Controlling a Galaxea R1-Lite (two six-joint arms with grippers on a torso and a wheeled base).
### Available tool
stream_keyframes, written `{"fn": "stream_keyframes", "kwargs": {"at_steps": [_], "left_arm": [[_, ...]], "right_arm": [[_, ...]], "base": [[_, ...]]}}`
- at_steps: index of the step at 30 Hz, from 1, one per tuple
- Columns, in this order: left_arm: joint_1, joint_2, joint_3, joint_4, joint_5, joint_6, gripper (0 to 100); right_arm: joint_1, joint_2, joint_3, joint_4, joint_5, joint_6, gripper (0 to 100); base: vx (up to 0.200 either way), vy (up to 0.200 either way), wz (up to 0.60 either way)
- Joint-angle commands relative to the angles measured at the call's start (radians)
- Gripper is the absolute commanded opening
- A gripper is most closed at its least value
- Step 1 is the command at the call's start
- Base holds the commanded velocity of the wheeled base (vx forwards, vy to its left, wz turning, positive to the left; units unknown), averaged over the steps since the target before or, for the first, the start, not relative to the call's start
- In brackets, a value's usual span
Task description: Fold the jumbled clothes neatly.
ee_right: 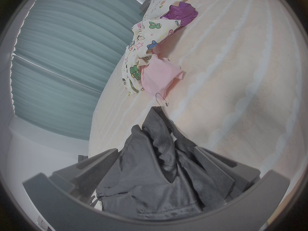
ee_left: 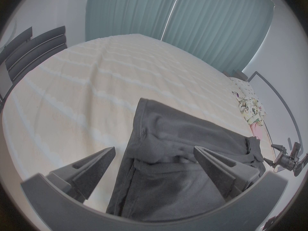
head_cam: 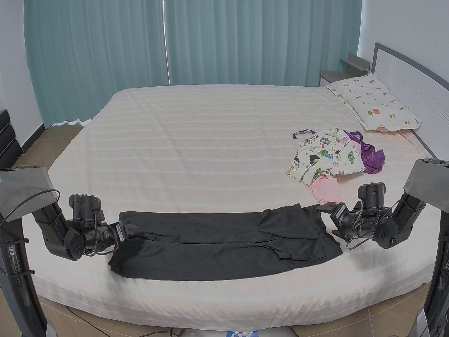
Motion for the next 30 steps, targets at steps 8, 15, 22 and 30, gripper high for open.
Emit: {"fn": "stream_keyframes", "kwargs": {"at_steps": [8, 15, 22, 30], "left_arm": [[-0.006, 0.030, -0.129, 0.104, -0.016, 0.008, 100], [-0.014, 0.064, -0.141, 0.141, -0.045, 0.131, 100], [-0.009, 0.070, -0.164, 0.149, -0.036, 0.152, 100], [0.005, 0.064, -0.188, 0.201, -0.036, 0.152, 100]], "right_arm": [[0.000, 0.003, 0.000, -0.001, 0.000, 0.000, 100], [0.000, 0.003, 0.000, -0.001, 0.000, 0.000, 100], [0.000, 0.004, -0.001, -0.001, 0.000, 0.000, 100], [0.000, 0.003, -0.001, -0.001, 0.000, -0.002, 100]], "base": [[0.000, 0.000, 0.00], [0.000, 0.000, 0.00], [0.000, 0.000, 0.00], [0.000, 0.000, 0.00]]}}
